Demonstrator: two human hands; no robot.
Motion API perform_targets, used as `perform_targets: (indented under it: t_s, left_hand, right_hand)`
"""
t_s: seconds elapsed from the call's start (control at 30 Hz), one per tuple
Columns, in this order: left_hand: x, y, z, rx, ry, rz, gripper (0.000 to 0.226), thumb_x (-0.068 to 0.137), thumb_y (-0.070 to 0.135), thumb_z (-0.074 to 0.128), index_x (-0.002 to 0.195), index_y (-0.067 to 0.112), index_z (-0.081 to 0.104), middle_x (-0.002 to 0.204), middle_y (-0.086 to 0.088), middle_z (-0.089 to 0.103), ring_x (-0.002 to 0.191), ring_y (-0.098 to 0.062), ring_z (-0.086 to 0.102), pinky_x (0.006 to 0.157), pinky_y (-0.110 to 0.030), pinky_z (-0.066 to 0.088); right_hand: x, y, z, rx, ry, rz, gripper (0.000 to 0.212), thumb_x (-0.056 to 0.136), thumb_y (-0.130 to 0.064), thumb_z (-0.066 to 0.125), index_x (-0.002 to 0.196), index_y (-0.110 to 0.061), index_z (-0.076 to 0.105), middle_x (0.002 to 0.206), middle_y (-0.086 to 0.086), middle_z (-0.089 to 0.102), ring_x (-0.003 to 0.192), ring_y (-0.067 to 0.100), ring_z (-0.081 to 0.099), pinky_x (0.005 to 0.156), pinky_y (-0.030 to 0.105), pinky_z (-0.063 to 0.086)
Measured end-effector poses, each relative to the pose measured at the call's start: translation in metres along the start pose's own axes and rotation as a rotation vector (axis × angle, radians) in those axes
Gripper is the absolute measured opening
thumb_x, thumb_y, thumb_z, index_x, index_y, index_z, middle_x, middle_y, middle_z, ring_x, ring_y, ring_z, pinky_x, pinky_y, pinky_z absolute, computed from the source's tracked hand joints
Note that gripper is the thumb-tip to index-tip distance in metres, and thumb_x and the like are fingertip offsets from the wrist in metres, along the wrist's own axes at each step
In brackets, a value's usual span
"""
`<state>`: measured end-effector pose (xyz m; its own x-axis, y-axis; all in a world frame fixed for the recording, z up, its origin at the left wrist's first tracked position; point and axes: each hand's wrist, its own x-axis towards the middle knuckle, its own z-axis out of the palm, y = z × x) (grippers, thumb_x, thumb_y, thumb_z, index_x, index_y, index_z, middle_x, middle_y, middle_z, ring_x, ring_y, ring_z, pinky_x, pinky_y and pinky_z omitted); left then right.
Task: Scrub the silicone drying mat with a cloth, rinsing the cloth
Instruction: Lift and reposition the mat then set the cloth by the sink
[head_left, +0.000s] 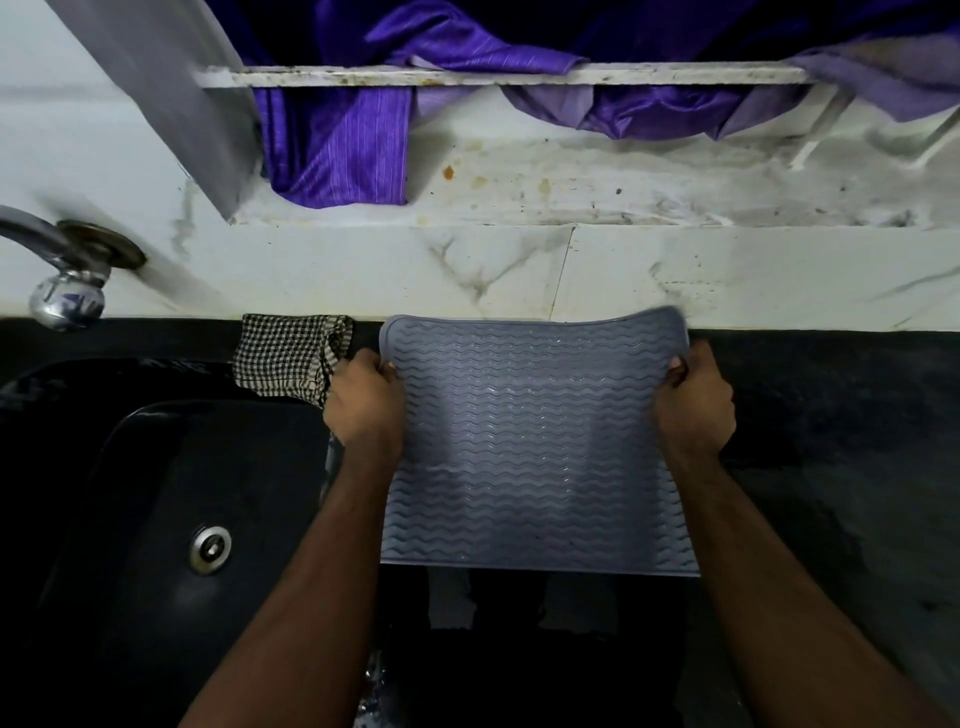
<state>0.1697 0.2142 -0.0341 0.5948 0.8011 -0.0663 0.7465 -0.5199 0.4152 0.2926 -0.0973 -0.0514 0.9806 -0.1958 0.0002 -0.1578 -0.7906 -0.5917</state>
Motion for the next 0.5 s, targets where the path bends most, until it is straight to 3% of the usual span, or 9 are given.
perform_targets:
  t_s: [0.17, 0.3, 0.4, 0.5]
  left_hand:
    - [-0.001, 0.0, 0.0, 0.002, 0.012, 0.021, 0.017, 0.098, 0.027, 0.057, 0.102, 0.012, 0.065, 0.103, -0.014, 0.067, 0.096, -0.037, 0.064, 0.075, -0.044, 0.05]
    - [0.0, -0.001, 0.002, -0.024, 0.021, 0.004, 0.015, 0.098, 0.028, 0.06, 0.101, 0.015, 0.066, 0.101, -0.011, 0.069, 0.094, -0.035, 0.065, 0.071, -0.038, 0.044]
    - [0.0, -0.003, 0.001, -0.026, 0.014, 0.002, 0.017, 0.097, 0.031, 0.062, 0.102, 0.016, 0.067, 0.1, -0.009, 0.07, 0.094, -0.034, 0.066, 0.074, -0.04, 0.05]
    - [0.0, -0.005, 0.001, -0.036, 0.003, 0.004, 0.02, 0.097, 0.035, 0.063, 0.105, 0.017, 0.069, 0.102, -0.007, 0.071, 0.095, -0.033, 0.067, 0.077, -0.042, 0.053]
  right_hand:
    - [0.002, 0.002, 0.001, -0.013, 0.02, 0.008, 0.017, 0.103, -0.033, 0.041, 0.102, -0.017, 0.048, 0.088, 0.009, 0.061, 0.071, 0.022, 0.05, 0.064, 0.034, 0.039]
    - [0.002, -0.001, 0.001, -0.026, 0.003, 0.029, 0.02, 0.103, -0.032, 0.039, 0.107, -0.015, 0.049, 0.097, 0.017, 0.065, 0.076, 0.03, 0.058, 0.065, 0.036, 0.041]
    - [0.002, -0.005, -0.003, -0.032, -0.041, 0.043, 0.022, 0.102, -0.032, 0.039, 0.11, -0.013, 0.048, 0.101, 0.018, 0.065, 0.082, 0.033, 0.061, 0.067, 0.036, 0.041]
    - [0.007, -0.011, -0.009, -0.017, -0.143, 0.064, 0.026, 0.101, -0.033, 0.042, 0.115, -0.012, 0.048, 0.109, 0.02, 0.065, 0.093, 0.038, 0.063, 0.077, 0.043, 0.05]
